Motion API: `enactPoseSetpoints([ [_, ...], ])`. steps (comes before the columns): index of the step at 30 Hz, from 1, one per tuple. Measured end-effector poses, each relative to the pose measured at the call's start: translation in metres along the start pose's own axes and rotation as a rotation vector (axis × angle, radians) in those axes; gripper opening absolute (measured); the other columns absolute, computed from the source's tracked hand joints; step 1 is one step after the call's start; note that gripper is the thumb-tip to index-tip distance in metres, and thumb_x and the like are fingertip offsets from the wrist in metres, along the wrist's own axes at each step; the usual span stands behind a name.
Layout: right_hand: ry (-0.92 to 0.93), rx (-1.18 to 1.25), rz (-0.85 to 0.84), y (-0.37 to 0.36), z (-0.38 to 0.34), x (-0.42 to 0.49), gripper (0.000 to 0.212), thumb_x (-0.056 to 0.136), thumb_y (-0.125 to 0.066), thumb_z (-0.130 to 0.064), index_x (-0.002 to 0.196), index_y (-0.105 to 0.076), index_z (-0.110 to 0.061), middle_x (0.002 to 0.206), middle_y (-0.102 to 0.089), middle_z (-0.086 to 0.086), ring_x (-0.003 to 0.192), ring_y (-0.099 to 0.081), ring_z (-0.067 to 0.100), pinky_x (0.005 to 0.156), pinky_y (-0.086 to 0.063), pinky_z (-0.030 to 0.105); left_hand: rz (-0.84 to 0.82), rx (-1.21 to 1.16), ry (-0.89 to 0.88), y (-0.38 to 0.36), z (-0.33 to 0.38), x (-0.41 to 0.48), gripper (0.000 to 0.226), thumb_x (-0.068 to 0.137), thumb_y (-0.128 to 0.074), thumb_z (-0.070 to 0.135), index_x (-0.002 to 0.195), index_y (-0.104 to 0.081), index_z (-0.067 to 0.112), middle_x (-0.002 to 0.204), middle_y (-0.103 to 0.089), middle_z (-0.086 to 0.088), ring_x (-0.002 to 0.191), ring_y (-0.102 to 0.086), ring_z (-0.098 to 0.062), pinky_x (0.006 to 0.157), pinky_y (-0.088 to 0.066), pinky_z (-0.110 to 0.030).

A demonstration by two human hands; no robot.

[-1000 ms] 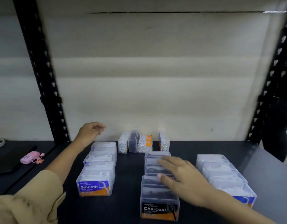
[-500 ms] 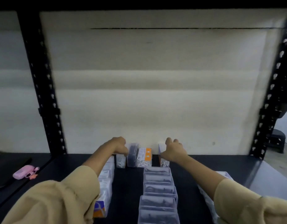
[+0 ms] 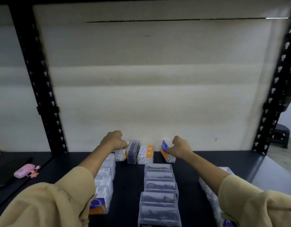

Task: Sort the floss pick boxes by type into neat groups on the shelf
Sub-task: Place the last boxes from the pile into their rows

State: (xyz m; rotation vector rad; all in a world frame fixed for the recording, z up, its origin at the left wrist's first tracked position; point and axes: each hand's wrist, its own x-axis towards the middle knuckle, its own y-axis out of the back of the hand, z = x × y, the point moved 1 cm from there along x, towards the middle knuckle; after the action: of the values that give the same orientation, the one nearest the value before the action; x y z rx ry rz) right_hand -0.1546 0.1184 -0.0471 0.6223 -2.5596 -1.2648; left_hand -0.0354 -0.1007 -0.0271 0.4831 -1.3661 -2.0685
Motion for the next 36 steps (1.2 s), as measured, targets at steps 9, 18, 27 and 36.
enactPoseSetpoints([
  [9,0.058,0.124,0.124,0.039,0.008,-0.007,0.040,0.079,-0.067,-0.022,0.111,-0.050,-0.006,0.097,-0.054,0.007,0.084,-0.050,0.018,0.049,-0.032,0.017,0.280,-0.319,0.012,0.035,0.010,-0.020,0.043,0.076,-0.063,0.021,0.118,-0.054,0.020,0.112,-0.059,-0.006,0.091,-0.054,-0.023,0.072,-0.042,-0.028],
  [18,0.086,0.184,0.162,0.063,0.015,-0.023,0.034,0.077,-0.070,-0.022,0.102,-0.049,-0.012,0.094,-0.056,0.005,0.089,-0.052,0.018,0.056,-0.037,0.024,0.052,-0.859,-0.094,0.024,0.035,-0.051,0.030,0.082,-0.064,0.015,0.111,-0.057,0.019,0.100,-0.064,-0.012,0.071,-0.062,-0.019,0.062,-0.052,-0.029],
  [27,0.095,0.231,0.111,0.058,0.029,-0.027,0.031,0.080,-0.069,-0.020,0.101,-0.047,-0.016,0.098,-0.058,0.003,0.096,-0.058,0.017,0.053,-0.042,0.020,0.002,-0.670,-0.051,-0.001,0.048,-0.057,0.024,0.088,-0.052,0.020,0.111,-0.049,0.028,0.096,-0.052,0.000,0.075,-0.058,-0.019,0.047,-0.053,-0.028],
  [36,0.116,0.241,0.050,0.046,0.039,-0.021,0.028,0.079,-0.069,-0.017,0.099,-0.050,-0.016,0.100,-0.059,0.005,0.097,-0.059,0.017,0.059,-0.049,0.023,-0.336,-1.121,0.137,-0.018,0.062,-0.059,0.013,0.087,-0.063,0.019,0.090,-0.060,0.007,0.086,-0.063,-0.015,0.068,-0.066,-0.025,0.050,-0.058,-0.027],
])
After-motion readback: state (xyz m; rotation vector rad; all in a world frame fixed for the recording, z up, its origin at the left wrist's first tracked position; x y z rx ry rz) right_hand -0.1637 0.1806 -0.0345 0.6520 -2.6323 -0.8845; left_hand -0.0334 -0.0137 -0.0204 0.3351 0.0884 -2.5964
